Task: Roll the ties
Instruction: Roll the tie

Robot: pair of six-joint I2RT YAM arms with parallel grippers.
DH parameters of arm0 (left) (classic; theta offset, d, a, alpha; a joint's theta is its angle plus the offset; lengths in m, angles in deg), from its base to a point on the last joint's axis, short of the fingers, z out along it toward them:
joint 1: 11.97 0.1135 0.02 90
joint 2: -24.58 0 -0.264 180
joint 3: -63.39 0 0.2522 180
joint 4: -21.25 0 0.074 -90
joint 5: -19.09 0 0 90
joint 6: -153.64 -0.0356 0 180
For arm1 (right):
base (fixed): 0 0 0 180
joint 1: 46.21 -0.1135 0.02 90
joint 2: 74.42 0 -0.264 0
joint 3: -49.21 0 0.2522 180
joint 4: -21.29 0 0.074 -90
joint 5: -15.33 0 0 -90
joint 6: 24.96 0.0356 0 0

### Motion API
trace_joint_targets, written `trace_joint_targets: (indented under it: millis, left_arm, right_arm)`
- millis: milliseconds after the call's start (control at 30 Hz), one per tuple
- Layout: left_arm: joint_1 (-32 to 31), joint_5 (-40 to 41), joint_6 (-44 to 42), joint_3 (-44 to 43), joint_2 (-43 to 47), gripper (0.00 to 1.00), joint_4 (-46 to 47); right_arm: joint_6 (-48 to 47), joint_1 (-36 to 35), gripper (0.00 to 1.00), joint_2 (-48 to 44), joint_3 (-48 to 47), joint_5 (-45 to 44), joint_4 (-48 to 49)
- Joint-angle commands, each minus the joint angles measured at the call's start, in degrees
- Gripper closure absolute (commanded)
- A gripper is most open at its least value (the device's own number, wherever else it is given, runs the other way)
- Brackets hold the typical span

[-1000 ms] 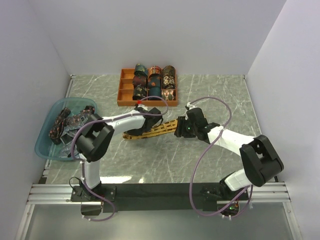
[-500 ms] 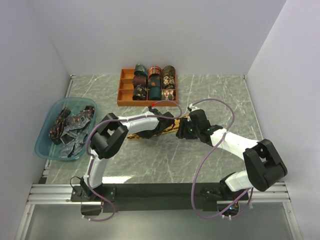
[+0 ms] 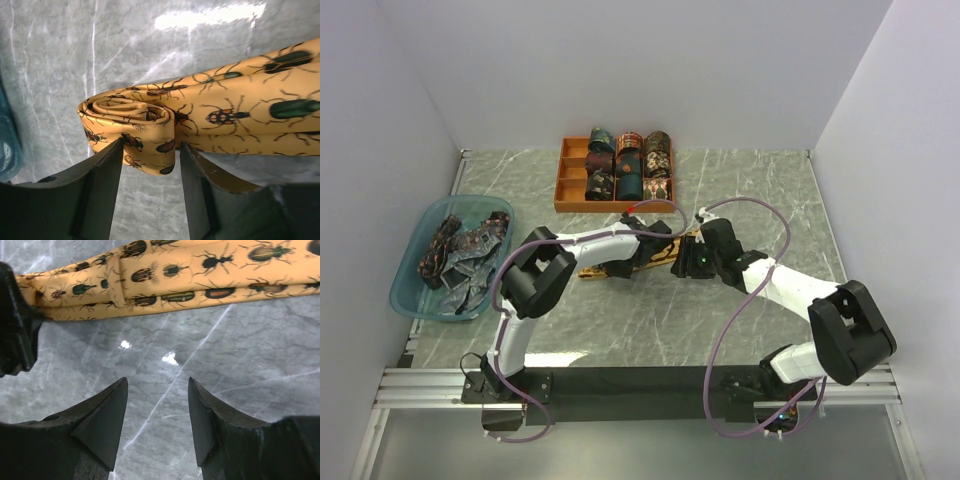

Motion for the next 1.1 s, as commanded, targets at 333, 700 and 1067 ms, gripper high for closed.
trace_joint_targets:
  millis: [333,700,1067]
  left_arm:
    - [2.1,-5.0,-2.2,-1.4,5.7,0.45,5.5]
    - [3.7,-9.6,-3.7,0.9,9.7,0.4,9.4]
    - [7.9,-14.0,-15.2,6.9,21.3,0.16,19.6]
  right_arm:
    - [-1.1,0.3,0.47,5.1,-6.6,4.2,1.6]
    - [0.2,-0.4,0.53,14.3,-13.1,6.3,1.3]
    - [-0.9,0.9,0.54,21.6,-16.6,5.2,-0.6]
